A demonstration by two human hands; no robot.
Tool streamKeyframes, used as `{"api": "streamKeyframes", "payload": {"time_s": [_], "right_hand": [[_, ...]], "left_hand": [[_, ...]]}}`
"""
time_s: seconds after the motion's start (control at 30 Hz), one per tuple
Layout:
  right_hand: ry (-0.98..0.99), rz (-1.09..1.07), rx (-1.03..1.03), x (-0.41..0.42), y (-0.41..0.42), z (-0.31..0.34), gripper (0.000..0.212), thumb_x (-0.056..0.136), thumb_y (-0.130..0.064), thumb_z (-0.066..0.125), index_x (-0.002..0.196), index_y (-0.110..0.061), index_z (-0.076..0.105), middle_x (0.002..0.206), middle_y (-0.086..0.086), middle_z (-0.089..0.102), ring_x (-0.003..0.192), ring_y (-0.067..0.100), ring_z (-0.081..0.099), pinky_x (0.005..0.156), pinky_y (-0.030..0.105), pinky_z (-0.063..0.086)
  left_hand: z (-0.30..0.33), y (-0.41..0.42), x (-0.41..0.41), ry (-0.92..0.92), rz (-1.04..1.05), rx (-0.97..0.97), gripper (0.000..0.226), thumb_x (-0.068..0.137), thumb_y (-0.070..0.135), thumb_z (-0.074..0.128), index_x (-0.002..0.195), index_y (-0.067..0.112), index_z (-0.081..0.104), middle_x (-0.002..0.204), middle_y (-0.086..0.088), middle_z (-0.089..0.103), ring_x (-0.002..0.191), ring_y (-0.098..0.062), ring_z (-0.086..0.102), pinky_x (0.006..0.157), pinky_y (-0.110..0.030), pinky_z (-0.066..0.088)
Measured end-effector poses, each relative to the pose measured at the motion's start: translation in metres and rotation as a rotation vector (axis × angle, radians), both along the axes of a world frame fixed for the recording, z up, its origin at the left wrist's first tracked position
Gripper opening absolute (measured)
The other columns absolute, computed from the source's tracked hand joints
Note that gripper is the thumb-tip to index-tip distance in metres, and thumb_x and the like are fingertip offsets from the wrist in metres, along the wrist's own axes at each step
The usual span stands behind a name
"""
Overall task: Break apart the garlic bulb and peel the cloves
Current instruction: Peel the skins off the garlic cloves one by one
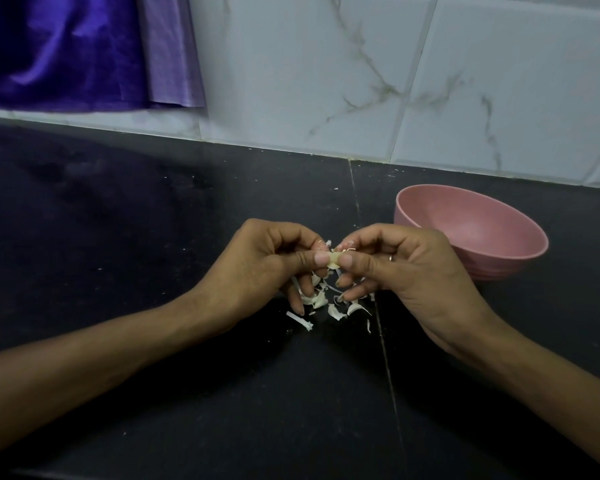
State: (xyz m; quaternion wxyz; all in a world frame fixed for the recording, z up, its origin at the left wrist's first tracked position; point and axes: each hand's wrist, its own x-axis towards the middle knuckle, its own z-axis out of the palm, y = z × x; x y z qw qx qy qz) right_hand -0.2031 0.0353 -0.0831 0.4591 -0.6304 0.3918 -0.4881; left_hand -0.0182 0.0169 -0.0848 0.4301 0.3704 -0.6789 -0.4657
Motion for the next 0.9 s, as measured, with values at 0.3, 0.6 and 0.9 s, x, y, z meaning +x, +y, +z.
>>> {"api": "streamKeyframes", "payload": {"time_s": [0.3,0.6,0.9], "right_hand": [[0.058,0.088,-0.053,-0.0003,0.0001,0.0025,0.011,0.077,-0.01,0.068,0.087,-0.005,0.069,0.077,0.008,0.073,0.069,0.021,0.071,0.068,0.031,0.061],[-0.021,0.088,0.033,-0.0023,0.0004,0.0059,0.014,0.077,-0.013,0.069,0.087,-0.002,0.069,0.076,0.012,0.069,0.068,0.022,0.068,0.064,0.033,0.061],[0.022,-0.027,0.019,0.0014,0.0014,0.0015,0.023,0.069,-0.011,0.076,0.088,0.0,0.068,0.081,0.023,0.071,0.068,0.025,0.07,0.063,0.03,0.062]], "left_hand": [[0.0001,-0.0009,0.0017,0.105,-0.103,0.238,0.013,0.075,0.011,0.065,0.073,-0.002,0.066,0.066,-0.012,0.061,0.048,-0.015,0.056,0.044,-0.026,0.05],[0.0023,-0.0015,-0.0003,0.169,-0.171,0.35,0.017,0.078,0.014,0.063,0.083,-0.002,0.065,0.065,-0.007,0.062,0.047,-0.012,0.056,0.042,-0.023,0.048],[0.0,0.0045,-0.0017,-0.005,-0.062,0.013,0.017,0.093,0.016,0.057,0.093,-0.001,0.06,0.057,0.003,0.062,0.043,-0.011,0.058,0.041,-0.025,0.05]]}}
